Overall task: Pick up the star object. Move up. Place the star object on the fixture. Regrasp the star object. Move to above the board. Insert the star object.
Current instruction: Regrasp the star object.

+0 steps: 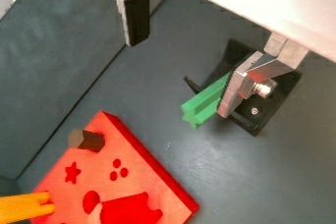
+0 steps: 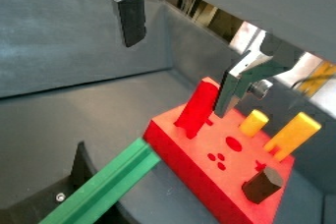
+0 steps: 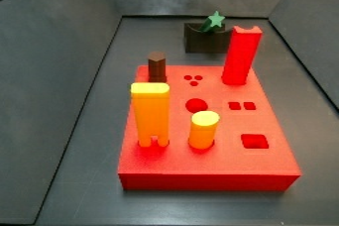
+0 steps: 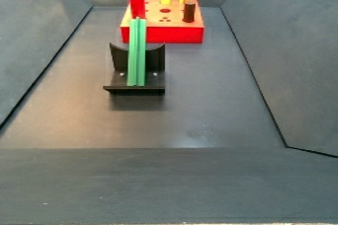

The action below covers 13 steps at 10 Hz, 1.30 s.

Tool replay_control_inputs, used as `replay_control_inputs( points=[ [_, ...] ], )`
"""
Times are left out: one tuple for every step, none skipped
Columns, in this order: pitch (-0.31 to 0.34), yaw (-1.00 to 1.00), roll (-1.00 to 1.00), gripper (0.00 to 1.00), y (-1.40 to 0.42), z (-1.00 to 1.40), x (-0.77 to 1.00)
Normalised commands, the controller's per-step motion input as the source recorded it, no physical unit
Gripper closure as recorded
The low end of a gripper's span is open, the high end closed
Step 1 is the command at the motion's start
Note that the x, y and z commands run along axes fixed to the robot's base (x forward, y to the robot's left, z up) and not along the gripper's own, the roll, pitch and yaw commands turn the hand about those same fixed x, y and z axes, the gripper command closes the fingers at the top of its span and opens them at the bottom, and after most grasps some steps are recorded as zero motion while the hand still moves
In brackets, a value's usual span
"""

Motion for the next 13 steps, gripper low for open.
replay_control_inputs(
  points=[
    [0.036,0.01,1.00,0.00,-0.63,0.21,-0.03],
    [0.032,0.01,1.00,0.00,-0.34,0.10,-0.02],
    [0.029,0.01,1.00,0.00,-0.14,0.06,-0.02],
    [0.024,0.01,1.00,0.00,-0.04,0.03,-0.01],
    [0.022,0.01,1.00,0.00,-0.05,0.02,-0.01],
    [0.020,0.01,1.00,0.00,-0.04,0.01,0.01],
    [0.021,0.01,1.00,0.00,-0.03,0.01,0.01],
    [0.026,0.02,1.00,0.00,-0.02,0.01,0.01],
    [0.034,0.02,1.00,0.00,-0.02,0.01,0.01],
    [0.043,0.02,1.00,0.00,-0.02,0.00,0.03],
    [0.048,0.02,1.00,0.00,-0.03,-0.01,0.04],
    [0.061,0.03,1.00,0.00,-0.03,-0.01,0.06],
    [0.073,0.03,1.00,0.00,-0.03,-0.01,0.07]
  ],
)
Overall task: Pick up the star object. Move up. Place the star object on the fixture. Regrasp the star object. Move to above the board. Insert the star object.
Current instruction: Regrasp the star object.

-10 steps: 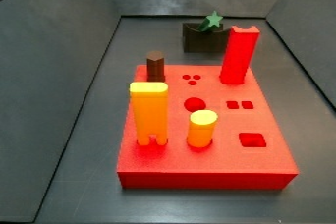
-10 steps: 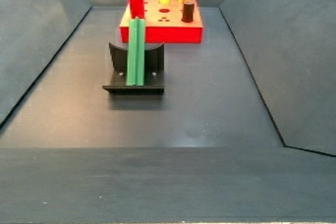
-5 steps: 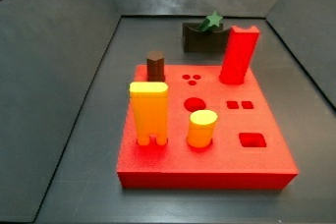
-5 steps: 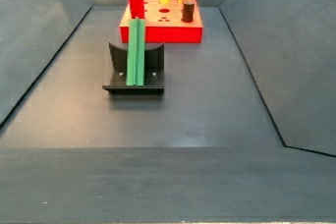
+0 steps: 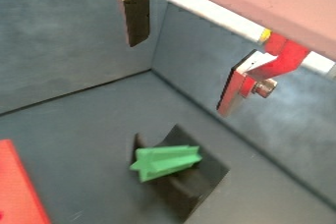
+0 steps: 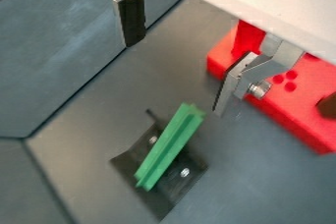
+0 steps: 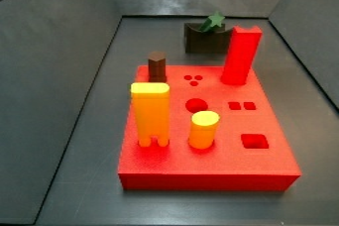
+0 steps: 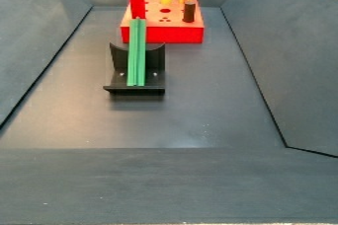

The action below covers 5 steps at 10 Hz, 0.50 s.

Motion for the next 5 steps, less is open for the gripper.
replay_control_inputs(
  points=[
    [0.088,0.04,1.00,0.00,-0.03,-0.01,0.08],
    [0.106,0.04,1.00,0.00,-0.04,0.00,0.09],
    [0.136,0.06,1.00,0.00,-0.04,-0.01,0.10],
    [0.158,0.07,1.00,0.00,-0.04,-0.01,0.11],
    [0.175,0.09,1.00,0.00,-0.05,-0.01,0.12]
  ],
)
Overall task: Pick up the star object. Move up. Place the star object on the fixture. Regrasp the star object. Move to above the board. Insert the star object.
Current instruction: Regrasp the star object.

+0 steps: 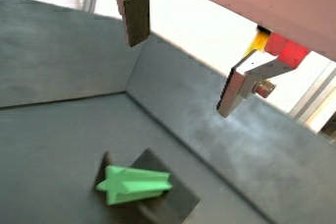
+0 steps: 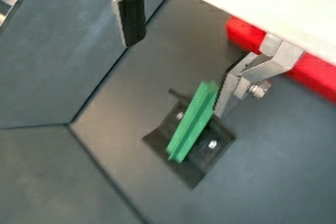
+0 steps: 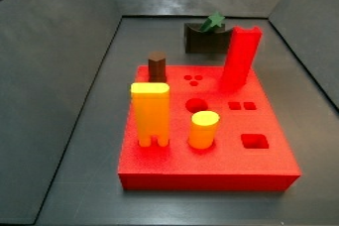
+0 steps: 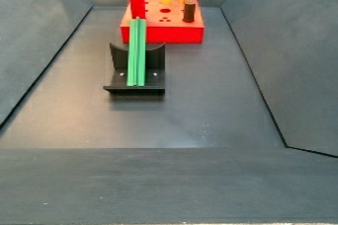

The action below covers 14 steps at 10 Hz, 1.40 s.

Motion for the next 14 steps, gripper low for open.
replay_control_inputs(
  points=[
    [0.216,0.13,1.00,0.00,-0.05,-0.01,0.12],
    [0.234,0.16,1.00,0.00,-0.05,-0.01,0.12],
    [0.241,0.22,0.89,0.00,-0.05,-0.02,0.12],
    [0.214,0.24,0.72,0.00,-0.06,-0.01,0.13],
    [0.169,0.26,0.48,0.00,-0.06,-0.01,0.14],
    [0.144,0.27,0.37,0.00,-0.06,-0.01,0.15],
    [0.094,0.27,0.24,0.00,-0.04,0.00,0.15],
    [0.057,0.26,0.20,0.00,-0.05,-0.01,0.14],
    [0.020,0.23,0.18,0.00,-0.06,-0.01,0.11],
    [0.006,0.22,0.18,0.00,-0.06,-0.01,0.11],
    [-0.059,0.24,0.16,0.00,0.04,-1.00,0.04],
    [-0.065,0.22,0.16,0.00,0.04,-1.00,0.04],
    [-0.106,0.16,0.15,0.00,0.04,-1.00,0.05],
    [-0.121,0.13,0.13,0.00,0.03,-1.00,0.06]
  ],
)
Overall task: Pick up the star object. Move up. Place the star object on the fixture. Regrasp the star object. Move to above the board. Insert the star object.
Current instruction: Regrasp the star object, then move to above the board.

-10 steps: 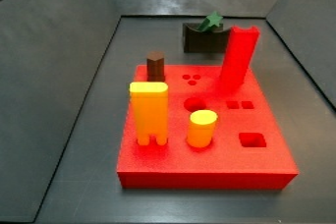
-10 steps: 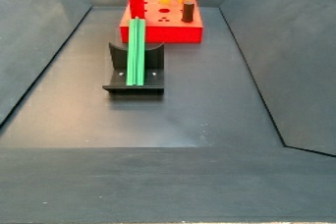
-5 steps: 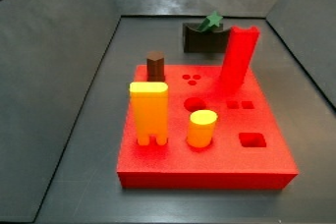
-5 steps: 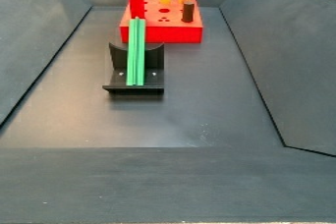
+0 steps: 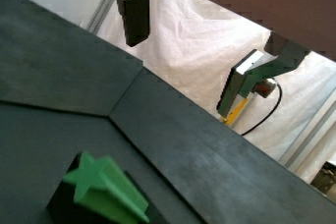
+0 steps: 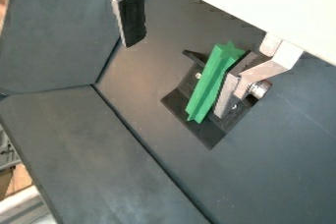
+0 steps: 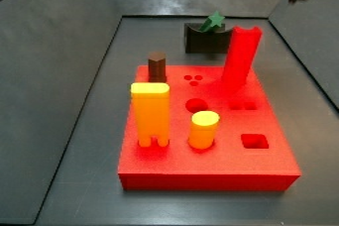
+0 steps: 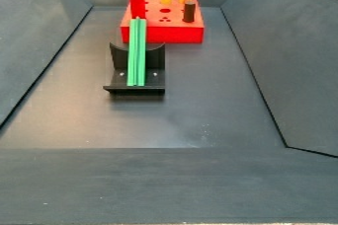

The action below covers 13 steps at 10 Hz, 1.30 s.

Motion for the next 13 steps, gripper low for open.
replay_control_inputs(
  points=[
    [-0.143,0.07,0.09,0.00,0.03,-1.00,0.07],
    [-0.145,0.04,0.08,0.00,0.03,-1.00,0.07],
    [-0.139,0.01,0.07,0.00,0.02,-1.00,0.07],
    [-0.126,-0.03,0.06,0.00,0.02,-1.00,0.08],
    [-0.105,-0.05,0.06,0.00,0.02,-1.00,0.08],
    [-0.093,-0.05,0.06,0.00,0.02,-1.00,0.08],
    [-0.061,-0.06,0.05,0.00,0.01,-0.88,0.08],
    [-0.047,-0.06,0.05,0.00,0.01,-0.77,0.07],
    [-0.018,-0.05,0.05,0.00,0.00,-0.56,0.06],
    [0.009,-0.03,0.05,0.00,0.00,-0.35,0.06],
    [0.024,-0.02,0.05,0.00,0.00,-0.20,0.07],
    [0.000,0.00,0.00,1.00,0.00,0.00,0.00],
    [0.419,-0.09,-0.18,1.00,0.02,1.00,0.17]
  ],
)
